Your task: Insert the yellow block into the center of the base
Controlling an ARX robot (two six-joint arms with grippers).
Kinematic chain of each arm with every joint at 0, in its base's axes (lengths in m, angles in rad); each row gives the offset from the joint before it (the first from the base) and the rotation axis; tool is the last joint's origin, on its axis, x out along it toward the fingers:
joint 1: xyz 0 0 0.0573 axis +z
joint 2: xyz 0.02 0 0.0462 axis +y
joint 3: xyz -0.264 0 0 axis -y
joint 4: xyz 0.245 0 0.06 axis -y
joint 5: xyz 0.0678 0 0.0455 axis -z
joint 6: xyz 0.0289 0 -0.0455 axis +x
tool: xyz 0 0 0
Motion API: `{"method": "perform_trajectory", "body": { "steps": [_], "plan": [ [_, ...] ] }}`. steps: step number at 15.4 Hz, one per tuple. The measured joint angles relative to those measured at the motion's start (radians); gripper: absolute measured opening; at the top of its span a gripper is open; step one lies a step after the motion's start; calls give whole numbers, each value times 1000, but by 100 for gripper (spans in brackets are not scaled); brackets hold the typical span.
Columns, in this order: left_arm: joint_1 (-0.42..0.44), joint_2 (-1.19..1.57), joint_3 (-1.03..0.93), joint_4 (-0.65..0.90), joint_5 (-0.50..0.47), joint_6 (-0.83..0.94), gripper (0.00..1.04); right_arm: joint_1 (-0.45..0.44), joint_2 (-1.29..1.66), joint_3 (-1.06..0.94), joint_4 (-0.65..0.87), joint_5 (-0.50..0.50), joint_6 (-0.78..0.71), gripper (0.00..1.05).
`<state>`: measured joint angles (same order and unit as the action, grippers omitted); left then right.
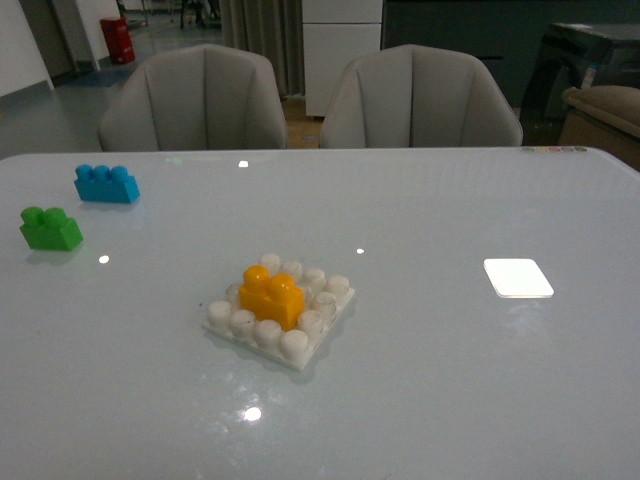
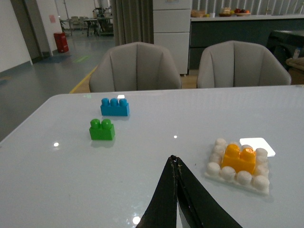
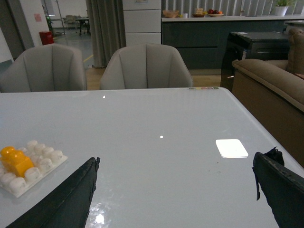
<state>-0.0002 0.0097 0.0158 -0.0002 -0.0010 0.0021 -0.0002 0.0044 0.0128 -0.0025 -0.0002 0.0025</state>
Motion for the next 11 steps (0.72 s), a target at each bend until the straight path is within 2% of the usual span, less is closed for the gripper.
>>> {"method": "perform_trajectory", "body": {
  "steps": [6, 8, 11],
  "plan": [
    [0, 0, -5, -3, 0, 0, 2, 0, 0, 0, -1, 0, 0, 98],
    [0, 0, -5, -3, 0, -2, 22, 0, 0, 0, -1, 0, 0, 98],
    [0, 0, -5, -3, 0, -2, 58, 0, 0, 0, -1, 0, 0, 98]
  ]
}}
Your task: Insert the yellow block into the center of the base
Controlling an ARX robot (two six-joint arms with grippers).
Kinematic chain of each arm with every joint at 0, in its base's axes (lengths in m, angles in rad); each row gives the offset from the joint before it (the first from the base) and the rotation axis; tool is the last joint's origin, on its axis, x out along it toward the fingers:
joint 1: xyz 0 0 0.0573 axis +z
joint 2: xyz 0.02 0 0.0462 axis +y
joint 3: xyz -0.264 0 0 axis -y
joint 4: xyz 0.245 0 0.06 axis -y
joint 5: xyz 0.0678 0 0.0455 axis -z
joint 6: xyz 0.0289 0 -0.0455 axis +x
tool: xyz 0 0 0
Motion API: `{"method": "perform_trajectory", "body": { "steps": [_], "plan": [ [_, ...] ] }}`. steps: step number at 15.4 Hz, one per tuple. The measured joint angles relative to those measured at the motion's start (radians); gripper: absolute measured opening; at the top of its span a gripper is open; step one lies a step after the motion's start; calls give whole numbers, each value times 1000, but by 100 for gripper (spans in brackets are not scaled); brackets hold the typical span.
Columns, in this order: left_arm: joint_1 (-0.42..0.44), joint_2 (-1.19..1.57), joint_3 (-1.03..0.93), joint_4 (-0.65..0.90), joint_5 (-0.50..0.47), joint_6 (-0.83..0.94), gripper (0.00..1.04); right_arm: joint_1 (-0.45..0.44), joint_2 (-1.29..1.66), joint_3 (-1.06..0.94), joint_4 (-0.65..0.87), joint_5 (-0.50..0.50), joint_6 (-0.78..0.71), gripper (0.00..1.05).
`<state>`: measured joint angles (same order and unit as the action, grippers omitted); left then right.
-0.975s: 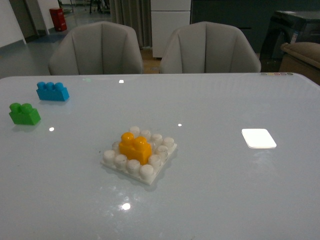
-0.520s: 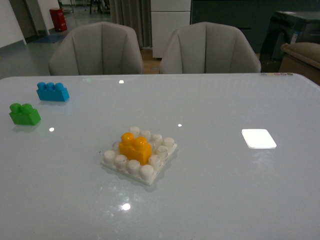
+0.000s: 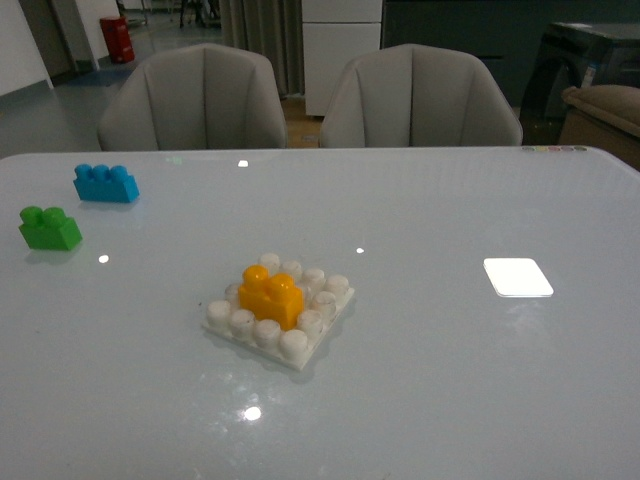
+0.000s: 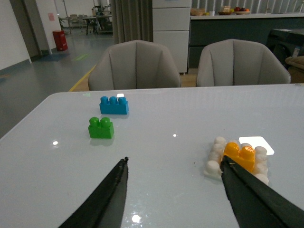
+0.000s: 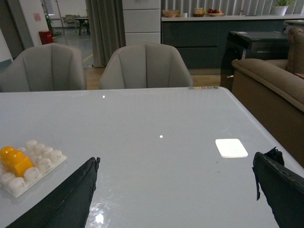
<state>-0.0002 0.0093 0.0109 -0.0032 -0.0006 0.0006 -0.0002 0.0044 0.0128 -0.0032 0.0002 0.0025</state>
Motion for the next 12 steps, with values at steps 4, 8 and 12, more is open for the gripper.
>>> {"method": "perform_trajectory", "body": {
  "steps": [4, 8, 12],
  "plan": [
    [0, 0, 0, 0, 0, 0, 99, 0, 0, 0, 0, 0, 0, 98],
    [0, 0, 0, 0, 0, 0, 98, 0, 0, 0, 0, 0, 0, 98],
    [0, 0, 0, 0, 0, 0, 98, 0, 0, 0, 0, 0, 0, 98]
  ]
}}
